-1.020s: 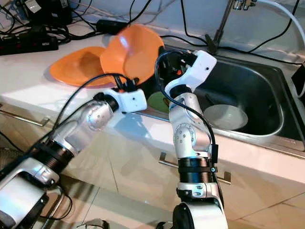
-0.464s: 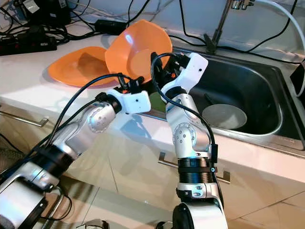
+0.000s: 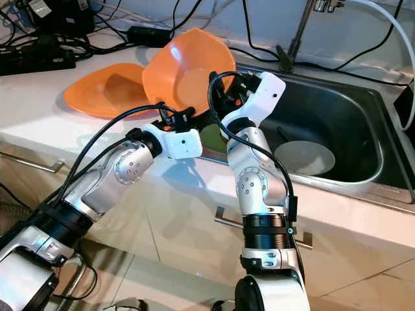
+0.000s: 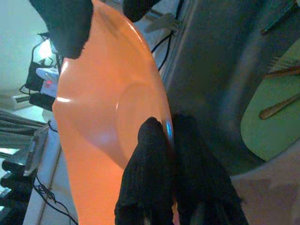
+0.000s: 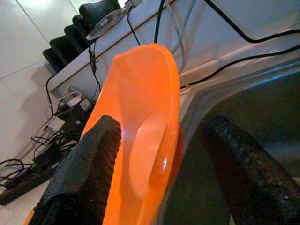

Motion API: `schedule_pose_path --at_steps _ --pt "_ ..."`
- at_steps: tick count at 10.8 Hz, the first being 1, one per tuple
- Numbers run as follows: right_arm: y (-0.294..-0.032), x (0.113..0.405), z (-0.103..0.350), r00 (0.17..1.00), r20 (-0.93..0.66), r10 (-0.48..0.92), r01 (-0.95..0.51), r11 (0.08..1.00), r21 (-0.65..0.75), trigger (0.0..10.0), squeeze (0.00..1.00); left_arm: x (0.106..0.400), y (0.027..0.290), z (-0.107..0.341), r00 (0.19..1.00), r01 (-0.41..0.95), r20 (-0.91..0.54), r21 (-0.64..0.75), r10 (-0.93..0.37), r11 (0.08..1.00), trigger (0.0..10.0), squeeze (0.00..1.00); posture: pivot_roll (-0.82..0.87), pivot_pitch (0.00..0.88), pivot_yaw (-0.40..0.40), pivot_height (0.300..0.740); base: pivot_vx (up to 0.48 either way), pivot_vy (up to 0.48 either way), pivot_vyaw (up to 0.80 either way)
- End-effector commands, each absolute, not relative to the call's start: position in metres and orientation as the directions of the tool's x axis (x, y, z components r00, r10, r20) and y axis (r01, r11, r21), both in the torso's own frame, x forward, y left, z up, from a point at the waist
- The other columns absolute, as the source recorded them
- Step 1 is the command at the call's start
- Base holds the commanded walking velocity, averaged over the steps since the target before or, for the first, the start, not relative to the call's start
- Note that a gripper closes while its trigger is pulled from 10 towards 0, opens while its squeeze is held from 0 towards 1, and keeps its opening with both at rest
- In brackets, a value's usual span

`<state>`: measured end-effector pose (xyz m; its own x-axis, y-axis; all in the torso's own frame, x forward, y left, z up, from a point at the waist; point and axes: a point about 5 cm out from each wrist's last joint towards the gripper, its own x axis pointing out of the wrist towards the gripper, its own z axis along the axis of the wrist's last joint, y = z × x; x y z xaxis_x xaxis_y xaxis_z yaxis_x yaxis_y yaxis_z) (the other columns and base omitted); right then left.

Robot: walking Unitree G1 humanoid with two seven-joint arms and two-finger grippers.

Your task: Kitchen organization

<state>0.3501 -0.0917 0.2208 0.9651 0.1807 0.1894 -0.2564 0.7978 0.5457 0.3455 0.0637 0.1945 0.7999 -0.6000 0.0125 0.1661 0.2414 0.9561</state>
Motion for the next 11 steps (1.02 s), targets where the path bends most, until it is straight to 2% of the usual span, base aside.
schedule_pose_path --at_steps 1,11 --pt "-0.0886 0.3485 0.2201 0.966 0.179 0.188 -0.257 0.79 0.557 0.0 0.0 0.3407 0.06 0.2015 0.778 0.138 0.036 0.964 -0.628 0.226 10.0 0.0 0.06 0.063 -0.044 0.74 0.0 0.0 0.0" --pt "-0.081 0.3479 0.2145 0.961 0.153 0.23 -0.276 0.788 0.551 0.0 0.0 0.338 0.0573 0.2035 0.76 0.097 0.049 0.977 -0.648 0.188 10.0 0.0 0.07 0.069 -0.05 0.74 0.0 0.0 0.0"
